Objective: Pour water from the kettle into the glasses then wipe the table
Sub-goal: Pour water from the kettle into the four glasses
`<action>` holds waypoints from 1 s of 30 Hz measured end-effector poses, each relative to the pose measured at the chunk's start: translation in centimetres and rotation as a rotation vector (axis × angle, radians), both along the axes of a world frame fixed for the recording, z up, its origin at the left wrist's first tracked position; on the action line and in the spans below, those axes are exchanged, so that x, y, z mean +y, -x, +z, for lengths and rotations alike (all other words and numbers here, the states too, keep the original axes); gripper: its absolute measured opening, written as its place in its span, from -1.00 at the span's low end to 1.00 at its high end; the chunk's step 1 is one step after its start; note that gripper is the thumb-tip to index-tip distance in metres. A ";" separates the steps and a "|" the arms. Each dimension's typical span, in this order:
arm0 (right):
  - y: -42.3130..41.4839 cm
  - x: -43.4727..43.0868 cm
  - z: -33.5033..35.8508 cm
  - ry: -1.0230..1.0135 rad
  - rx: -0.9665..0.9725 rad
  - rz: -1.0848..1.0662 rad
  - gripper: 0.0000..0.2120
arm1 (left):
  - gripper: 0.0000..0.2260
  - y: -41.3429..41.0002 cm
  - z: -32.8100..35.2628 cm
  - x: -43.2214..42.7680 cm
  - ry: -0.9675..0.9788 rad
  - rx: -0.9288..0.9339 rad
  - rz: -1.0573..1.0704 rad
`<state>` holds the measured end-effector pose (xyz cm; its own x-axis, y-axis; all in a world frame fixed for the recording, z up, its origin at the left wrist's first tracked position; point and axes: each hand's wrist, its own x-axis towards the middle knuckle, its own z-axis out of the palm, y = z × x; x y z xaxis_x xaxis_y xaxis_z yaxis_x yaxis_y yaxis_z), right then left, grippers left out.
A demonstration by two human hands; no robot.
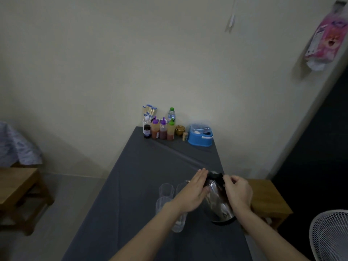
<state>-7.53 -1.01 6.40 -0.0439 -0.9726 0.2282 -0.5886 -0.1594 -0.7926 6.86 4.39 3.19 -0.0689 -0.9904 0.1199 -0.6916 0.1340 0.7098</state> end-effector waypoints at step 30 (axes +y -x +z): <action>-7.6 -1.6 2.8 0.153 0.464 0.411 -0.70 | -0.40 -2.9 -1.4 4.0 -0.005 0.384 0.243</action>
<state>0.05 -2.64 9.19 0.4626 -0.8440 0.2714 -0.7319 -0.5363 -0.4203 9.78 8.36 1.75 0.2139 -0.9730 0.0870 -0.3888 -0.0031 0.9213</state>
